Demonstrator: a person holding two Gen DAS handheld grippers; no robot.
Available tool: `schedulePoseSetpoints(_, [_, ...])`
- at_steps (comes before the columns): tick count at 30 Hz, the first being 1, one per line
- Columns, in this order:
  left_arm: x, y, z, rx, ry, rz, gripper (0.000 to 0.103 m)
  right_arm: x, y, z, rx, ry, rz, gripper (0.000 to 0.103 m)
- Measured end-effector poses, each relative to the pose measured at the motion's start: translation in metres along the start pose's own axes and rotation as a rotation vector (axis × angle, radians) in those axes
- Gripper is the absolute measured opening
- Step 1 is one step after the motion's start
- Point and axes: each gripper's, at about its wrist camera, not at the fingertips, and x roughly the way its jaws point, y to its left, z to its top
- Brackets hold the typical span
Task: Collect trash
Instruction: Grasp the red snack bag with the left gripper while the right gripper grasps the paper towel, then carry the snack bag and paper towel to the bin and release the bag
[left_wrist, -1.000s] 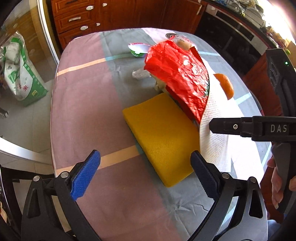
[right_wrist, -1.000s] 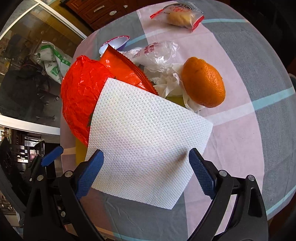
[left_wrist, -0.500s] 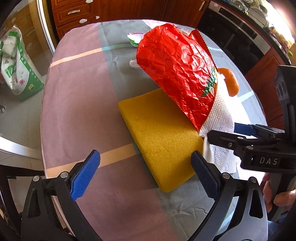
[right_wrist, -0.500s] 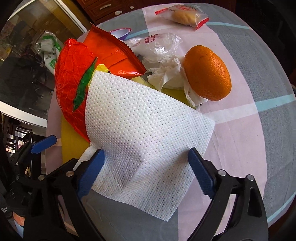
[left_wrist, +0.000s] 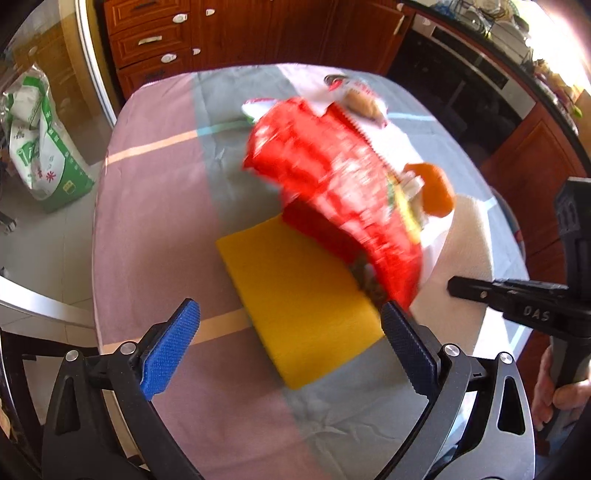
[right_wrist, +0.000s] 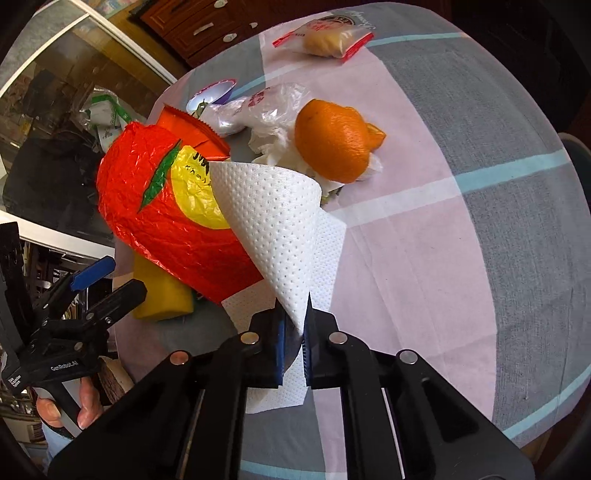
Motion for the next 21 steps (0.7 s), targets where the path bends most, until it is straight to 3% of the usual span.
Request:
schedulePoseSetpoints(8, [0.000, -0.027, 0.027, -0.024, -0.074, 0.001, 0.098, -0.012, -0.029, -0.004, 0.049, -0.016, 0.019, 0.007])
schedulePoseSetpoints(10, [0.000, -0.031, 0.033, -0.027, -0.100, -0.010, 0.084, -0.011, -0.036, -0.004, 0.057, -0.011, 0.026, 0.007])
schedulePoseSetpoints(12, [0.001, -0.042, 0.036, -0.002, -0.099, -0.011, 0.052, -0.012, -0.042, -0.005, 0.063, -0.009, 0.035, 0.007])
schedulePoseSetpoints(14, [0.003, -0.056, 0.037, 0.041, -0.091, -0.023, 0.029, -0.014, -0.047, -0.004, 0.066, -0.013, 0.044, 0.007])
schedulePoseSetpoints(15, [0.004, -0.063, 0.036, 0.067, -0.083, -0.032, 0.026, -0.015, -0.049, -0.003, 0.069, -0.016, 0.049, 0.007])
schedulePoseSetpoints(20, [0.020, -0.101, 0.037, 0.171, -0.031, -0.054, 0.027, -0.022, -0.069, -0.004, 0.100, -0.028, 0.076, 0.007])
schedulePoseSetpoints(21, [0.024, -0.106, 0.037, 0.178, -0.022, -0.044, 0.032, -0.023, -0.072, -0.005, 0.106, -0.028, 0.079, 0.007])
